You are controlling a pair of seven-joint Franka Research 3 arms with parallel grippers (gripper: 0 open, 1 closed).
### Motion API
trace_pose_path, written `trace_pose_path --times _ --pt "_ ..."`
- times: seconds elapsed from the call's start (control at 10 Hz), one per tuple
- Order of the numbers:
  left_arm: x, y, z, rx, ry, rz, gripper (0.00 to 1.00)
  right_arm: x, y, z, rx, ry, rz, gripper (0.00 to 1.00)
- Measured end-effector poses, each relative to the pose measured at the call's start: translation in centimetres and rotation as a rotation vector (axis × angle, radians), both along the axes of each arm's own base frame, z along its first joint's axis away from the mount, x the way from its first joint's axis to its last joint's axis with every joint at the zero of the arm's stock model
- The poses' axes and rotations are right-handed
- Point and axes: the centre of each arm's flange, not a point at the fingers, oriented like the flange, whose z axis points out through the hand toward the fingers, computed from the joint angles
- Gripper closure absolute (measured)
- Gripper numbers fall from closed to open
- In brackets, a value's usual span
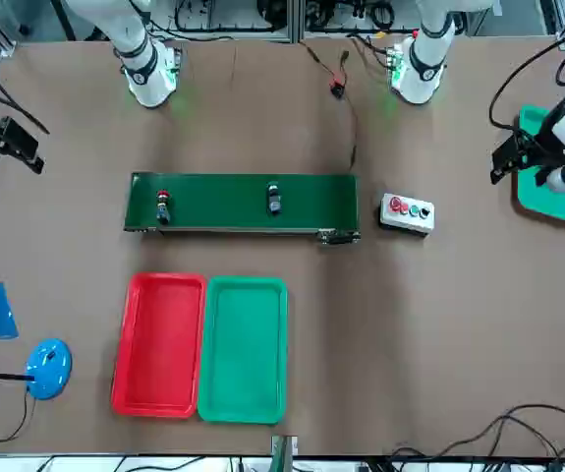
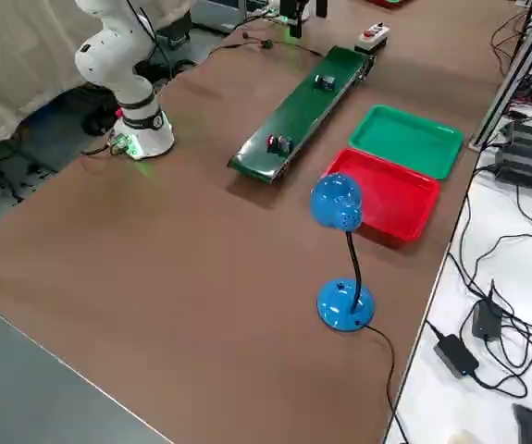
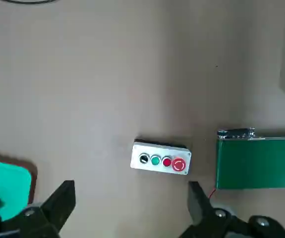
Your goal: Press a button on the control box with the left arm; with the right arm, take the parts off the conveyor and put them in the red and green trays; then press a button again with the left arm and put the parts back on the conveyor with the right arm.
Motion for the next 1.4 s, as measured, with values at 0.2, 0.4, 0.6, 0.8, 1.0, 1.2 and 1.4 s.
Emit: trace_pose_path --times 0.2,0.4,0.6,0.8,1.0,1.2,1.4 --pt "0.0 -0.1 0.0 0.0 -0.001 0.002 0.0 0.0 0.0 0.0 0.0 0.0 0.0 0.0" --pt "0.0 0.0 0.0 0.0 -0.001 0.005 0.0 0.0 0.0 0.0 0.0 0.0 0.0 0.0" --pt "0.0 -0.1 0.0 -0.001 -0.005 0.005 0.0 0.0 0.0 0.0 0.0 0.0 0.0 0.0" --pt "0.1 -0.1 0.1 -0.001 -0.011 0.004 0.05 0.0 0.1 0.0 0.0 0.0 0.003 0.0" --pt "0.1 -0.3 -0.3 0.0 -0.003 0.0 0.31 0.0 0.2 0.0 0.0 0.0 0.004 0.0" --pt "0.5 -1.0 -1.9 0.002 0.026 -0.011 0.61 0.0 0.3 0.0 0.0 0.001 0.007 0.0" --pt "1.5 -2.0 -4.7 0.001 0.017 -0.027 0.93 0.2 1.1 -0.6 0.0 0.011 0.024 0.0"
